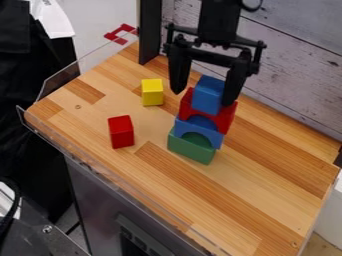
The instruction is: Removed the blue block from the tower and put it on the left side of the table.
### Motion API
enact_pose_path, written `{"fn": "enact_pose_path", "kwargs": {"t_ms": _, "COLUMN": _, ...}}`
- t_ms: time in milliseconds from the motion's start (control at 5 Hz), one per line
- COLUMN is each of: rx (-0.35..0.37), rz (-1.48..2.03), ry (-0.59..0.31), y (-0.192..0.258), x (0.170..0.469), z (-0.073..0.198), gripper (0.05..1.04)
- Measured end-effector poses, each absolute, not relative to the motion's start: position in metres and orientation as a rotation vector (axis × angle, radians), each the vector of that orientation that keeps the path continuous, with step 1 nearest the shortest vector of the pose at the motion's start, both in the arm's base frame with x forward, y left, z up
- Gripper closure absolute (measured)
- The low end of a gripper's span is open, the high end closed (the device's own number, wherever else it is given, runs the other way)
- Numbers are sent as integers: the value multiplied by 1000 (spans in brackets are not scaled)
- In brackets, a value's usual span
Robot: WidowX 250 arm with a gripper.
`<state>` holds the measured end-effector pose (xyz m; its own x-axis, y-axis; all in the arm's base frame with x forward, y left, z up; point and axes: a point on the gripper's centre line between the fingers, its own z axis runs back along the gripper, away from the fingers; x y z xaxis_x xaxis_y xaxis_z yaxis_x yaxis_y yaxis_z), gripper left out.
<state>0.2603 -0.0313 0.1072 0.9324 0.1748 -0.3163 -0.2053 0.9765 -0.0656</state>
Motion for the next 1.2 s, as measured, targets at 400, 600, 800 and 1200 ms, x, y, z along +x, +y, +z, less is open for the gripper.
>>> {"fn": "enact_pose_path", "kwargs": {"t_ms": 400, "rx": -95, "rz": 207, "ry": 326, "y": -31, "x": 264, "z": 102, "gripper": 383}}
{"fn": "enact_pose_path", "kwargs": {"t_ms": 600, "rx": -96, "rz": 211, "ry": 312, "y": -32, "x": 268, "z": 107, "gripper": 501}}
{"fn": "enact_pose_path", "kwargs": {"t_ms": 800, "rx": -97, "rz": 216, "ry": 297, "y": -31, "x": 273, "z": 120, "gripper": 501}}
{"fn": "enact_pose_path", "kwargs": {"t_ms": 1200, "rx": -144, "rz": 471, "ry": 186, "y": 52, "x": 283, "z": 146, "gripper": 501}}
